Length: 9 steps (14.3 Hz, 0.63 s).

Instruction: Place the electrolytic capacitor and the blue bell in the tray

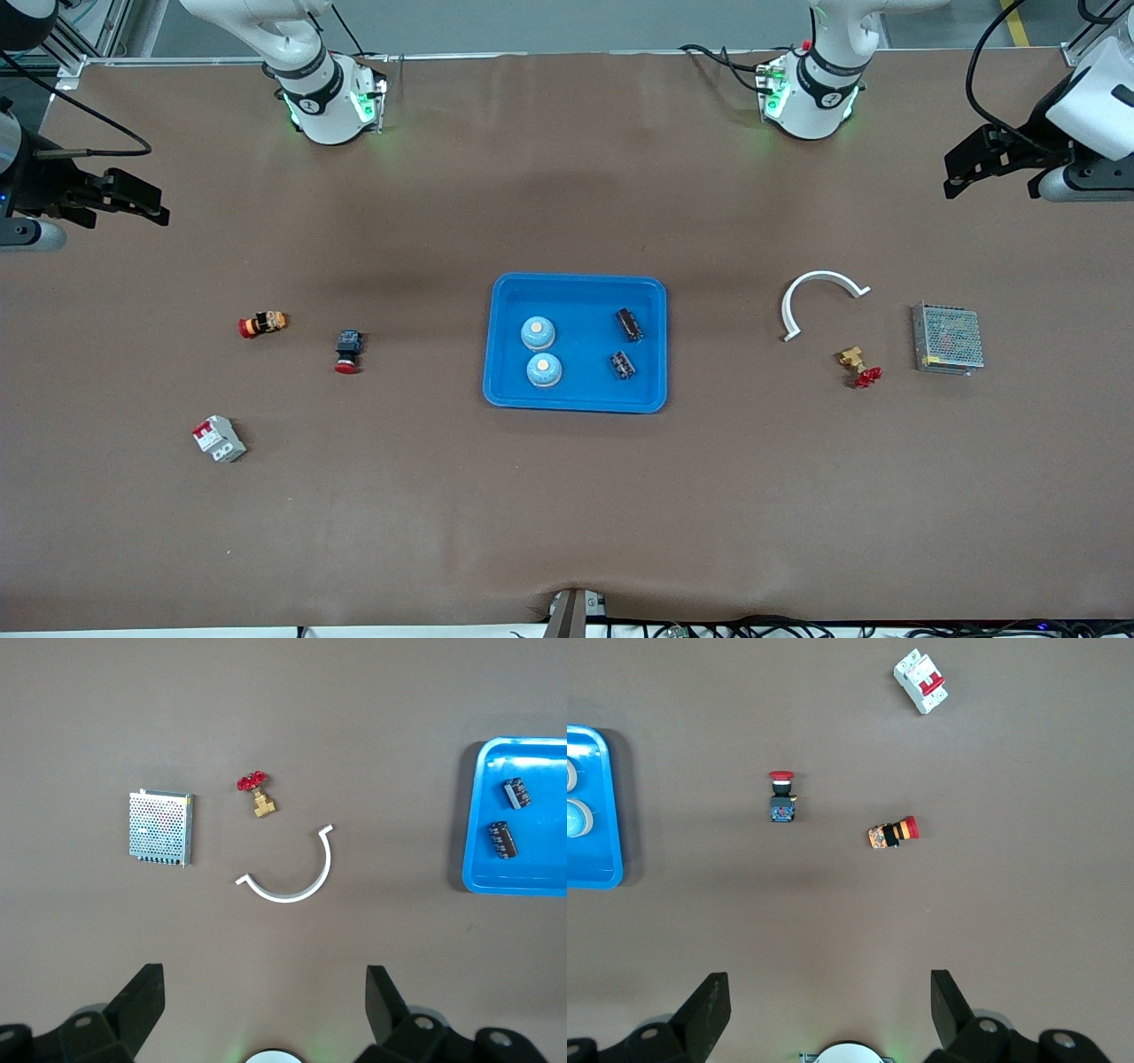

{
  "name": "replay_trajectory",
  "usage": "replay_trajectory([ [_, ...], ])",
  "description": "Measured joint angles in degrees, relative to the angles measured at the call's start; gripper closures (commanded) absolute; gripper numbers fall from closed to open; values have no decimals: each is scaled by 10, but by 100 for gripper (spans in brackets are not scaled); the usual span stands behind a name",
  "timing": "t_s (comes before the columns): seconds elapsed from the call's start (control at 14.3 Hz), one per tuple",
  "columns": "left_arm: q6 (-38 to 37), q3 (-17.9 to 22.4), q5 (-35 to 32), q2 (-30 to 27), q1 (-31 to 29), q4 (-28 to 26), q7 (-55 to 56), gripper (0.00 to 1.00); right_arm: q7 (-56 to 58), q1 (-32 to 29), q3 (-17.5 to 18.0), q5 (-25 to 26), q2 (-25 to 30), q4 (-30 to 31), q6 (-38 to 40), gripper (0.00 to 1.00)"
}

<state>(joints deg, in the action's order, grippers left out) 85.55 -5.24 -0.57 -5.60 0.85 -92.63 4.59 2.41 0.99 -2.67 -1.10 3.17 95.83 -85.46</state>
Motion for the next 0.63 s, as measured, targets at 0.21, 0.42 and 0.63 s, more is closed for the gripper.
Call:
replay_trajectory([
  [0.21, 0, 0, 0, 9, 0, 9, 0, 0, 0, 0, 1, 0, 0, 0, 0, 0],
  [0.42, 0, 0, 0, 14, 0, 13, 0, 0, 0, 0, 1, 0, 0, 0, 0, 0],
  [0.63, 2, 0, 0, 18, 0, 16, 0, 0, 0, 0, 2, 0, 0, 0, 0, 0],
])
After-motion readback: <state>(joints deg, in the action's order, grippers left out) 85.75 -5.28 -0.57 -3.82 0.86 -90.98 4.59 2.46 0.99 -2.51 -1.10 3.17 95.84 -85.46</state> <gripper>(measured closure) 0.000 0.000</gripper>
